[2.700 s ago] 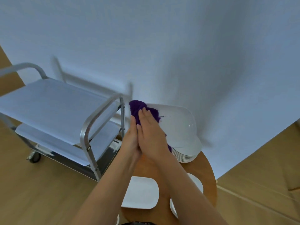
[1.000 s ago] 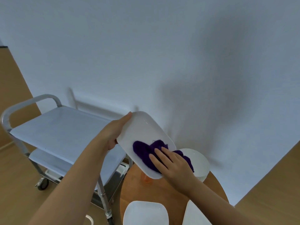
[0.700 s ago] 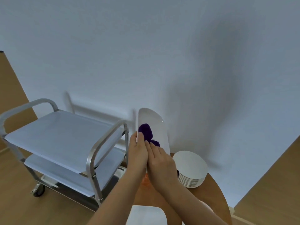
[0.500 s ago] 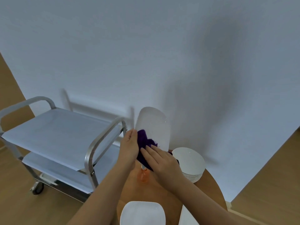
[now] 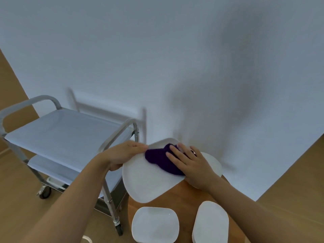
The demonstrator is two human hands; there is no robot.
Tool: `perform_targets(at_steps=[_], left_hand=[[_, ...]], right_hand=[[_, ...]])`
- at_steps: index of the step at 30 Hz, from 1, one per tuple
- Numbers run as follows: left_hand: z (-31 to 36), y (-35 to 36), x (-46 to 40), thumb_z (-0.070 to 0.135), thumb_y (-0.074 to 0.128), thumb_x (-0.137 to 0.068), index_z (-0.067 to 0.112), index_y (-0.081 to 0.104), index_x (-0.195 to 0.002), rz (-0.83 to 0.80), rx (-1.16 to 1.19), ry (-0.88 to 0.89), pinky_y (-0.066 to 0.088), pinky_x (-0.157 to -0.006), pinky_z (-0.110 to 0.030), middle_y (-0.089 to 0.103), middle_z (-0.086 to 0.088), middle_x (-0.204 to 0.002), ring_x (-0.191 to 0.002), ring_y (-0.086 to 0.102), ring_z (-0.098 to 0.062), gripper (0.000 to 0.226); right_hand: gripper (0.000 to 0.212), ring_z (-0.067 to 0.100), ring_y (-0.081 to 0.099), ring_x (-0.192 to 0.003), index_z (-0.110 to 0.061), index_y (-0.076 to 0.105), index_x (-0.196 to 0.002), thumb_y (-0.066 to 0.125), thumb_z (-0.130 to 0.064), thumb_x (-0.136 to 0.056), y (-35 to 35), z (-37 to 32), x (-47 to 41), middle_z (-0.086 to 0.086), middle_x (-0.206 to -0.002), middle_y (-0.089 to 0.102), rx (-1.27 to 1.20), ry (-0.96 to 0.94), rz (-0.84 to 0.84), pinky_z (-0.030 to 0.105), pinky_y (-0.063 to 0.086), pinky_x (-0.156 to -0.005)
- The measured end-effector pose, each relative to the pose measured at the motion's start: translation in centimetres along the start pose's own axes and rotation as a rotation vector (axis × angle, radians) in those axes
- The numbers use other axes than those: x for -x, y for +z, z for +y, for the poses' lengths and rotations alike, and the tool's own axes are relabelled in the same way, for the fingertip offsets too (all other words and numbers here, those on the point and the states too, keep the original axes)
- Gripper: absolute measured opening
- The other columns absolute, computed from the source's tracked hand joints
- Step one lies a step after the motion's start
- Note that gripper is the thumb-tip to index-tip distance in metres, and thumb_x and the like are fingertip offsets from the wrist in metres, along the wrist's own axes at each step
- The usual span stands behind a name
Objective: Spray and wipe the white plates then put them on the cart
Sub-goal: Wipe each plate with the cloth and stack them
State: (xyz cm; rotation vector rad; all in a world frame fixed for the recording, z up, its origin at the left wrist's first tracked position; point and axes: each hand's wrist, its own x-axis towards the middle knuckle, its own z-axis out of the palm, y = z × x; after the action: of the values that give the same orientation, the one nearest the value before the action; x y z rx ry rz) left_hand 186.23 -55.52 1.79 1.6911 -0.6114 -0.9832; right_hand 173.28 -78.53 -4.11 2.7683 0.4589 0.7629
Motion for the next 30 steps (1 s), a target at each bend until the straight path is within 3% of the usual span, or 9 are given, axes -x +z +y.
perform_targets(at_steps=[3,11,13,15,18,20,22,25,30], left_hand=[[-0.4,0.8,-0.3,0.032,0.049,-0.097,0.014,0.072,-0.103,0.161,0.061,0.068,0.056,-0.066,-0.031,0.073,-0.013,-0.097,-0.085,0.071,-0.027,0.03],[-0.5,3.2,-1.5,0.033,0.053,-0.096,0.005,0.063,-0.091,0.406,0.261,-0.086,0.054,-0.07,-0.036,0.068,-0.011,-0.079,-0.07,0.064,-0.023,0.031],[-0.1,1.8,-0.8,0.047,0.048,-0.095,0.009,0.062,-0.097,0.234,0.373,-0.198,0.057,-0.064,-0.034,0.07,-0.013,-0.082,-0.069,0.068,-0.024,0.041],[0.0,0.4,-0.1,0.066,0.043,-0.086,0.015,0.059,-0.115,0.078,0.399,-0.239,0.06,-0.064,-0.036,0.071,-0.02,-0.101,-0.082,0.071,-0.03,0.061],[-1.2,0.6,0.1,0.08,0.045,-0.066,0.022,0.05,-0.13,0.212,0.096,-0.279,0.05,-0.092,-0.047,0.067,-0.013,-0.119,-0.108,0.064,-0.028,0.086],[-2.6,2.3,0.1,0.07,0.053,-0.072,0.021,0.052,-0.125,0.314,0.115,-0.225,0.044,-0.096,-0.046,0.059,-0.009,-0.13,-0.112,0.06,-0.025,0.072],[-4.6,4.2,-0.4,0.048,0.071,-0.074,0.016,0.058,-0.118,0.151,0.582,-0.118,0.053,-0.083,-0.043,0.064,-0.015,-0.124,-0.101,0.067,-0.028,0.056],[-6.0,5.8,-1.3,0.013,0.088,-0.059,0.006,0.058,-0.121,0.147,1.054,0.044,0.058,-0.07,-0.046,0.067,-0.021,-0.114,-0.095,0.069,-0.035,0.07],[-4.4,4.0,-1.1,-0.005,0.064,-0.066,0.011,0.066,-0.105,0.353,0.907,0.195,0.06,-0.066,-0.043,0.073,-0.015,-0.099,-0.085,0.072,-0.03,0.042]], right_hand=[[0.083,0.029,0.057,-0.118,-0.01,0.058,-0.128,0.089,-0.007,-0.051,0.6,-2.3,-0.5,0.008,-0.132,0.057,-0.102,0.235,0.052,0.042,0.051,-0.087],[0.068,0.02,0.066,-0.101,-0.011,0.062,-0.123,0.086,-0.026,-0.061,-0.3,-7.3,-1.4,0.004,-0.119,0.066,-0.338,0.184,0.094,0.028,0.055,-0.078],[0.064,0.013,0.063,-0.103,-0.014,0.056,-0.129,0.081,-0.024,-0.07,-1.0,-7.3,-1.4,0.001,-0.12,0.065,-0.591,0.273,0.032,0.017,0.051,-0.081],[0.055,0.001,0.058,-0.101,-0.032,0.049,-0.126,0.075,-0.024,-0.078,-2.5,-6.8,-1.5,-0.013,-0.115,0.062,-0.985,0.562,-0.051,0.006,0.047,-0.079],[0.046,0.008,0.064,-0.087,-0.037,0.053,-0.106,0.078,-0.017,-0.073,-3.5,-5.4,-2.4,-0.014,-0.096,0.065,-1.492,0.945,-0.004,0.014,0.053,-0.066],[0.05,0.014,0.068,-0.083,-0.027,0.058,-0.107,0.079,-0.011,-0.066,-3.8,-4.5,-3.1,-0.006,-0.091,0.071,-1.765,1.034,0.148,0.022,0.055,-0.063],[0.048,0.018,0.07,-0.082,-0.02,0.062,-0.104,0.078,-0.008,-0.06,-4.0,-3.7,-3.6,0.001,-0.091,0.073,-1.977,1.08,0.31,0.028,0.056,-0.062],[0.046,0.024,0.07,-0.086,-0.019,0.067,-0.101,0.079,-0.008,-0.059,-3.7,-3.3,-3.9,0.008,-0.097,0.073,-2.083,1.162,0.4,0.034,0.057,-0.064],[0.055,0.028,0.07,-0.081,-0.015,0.063,-0.106,0.083,-0.028,-0.057,-2.3,-3.2,-2.1,0.009,-0.092,0.073,-1.906,1.467,0.331,0.036,0.057,-0.063]])
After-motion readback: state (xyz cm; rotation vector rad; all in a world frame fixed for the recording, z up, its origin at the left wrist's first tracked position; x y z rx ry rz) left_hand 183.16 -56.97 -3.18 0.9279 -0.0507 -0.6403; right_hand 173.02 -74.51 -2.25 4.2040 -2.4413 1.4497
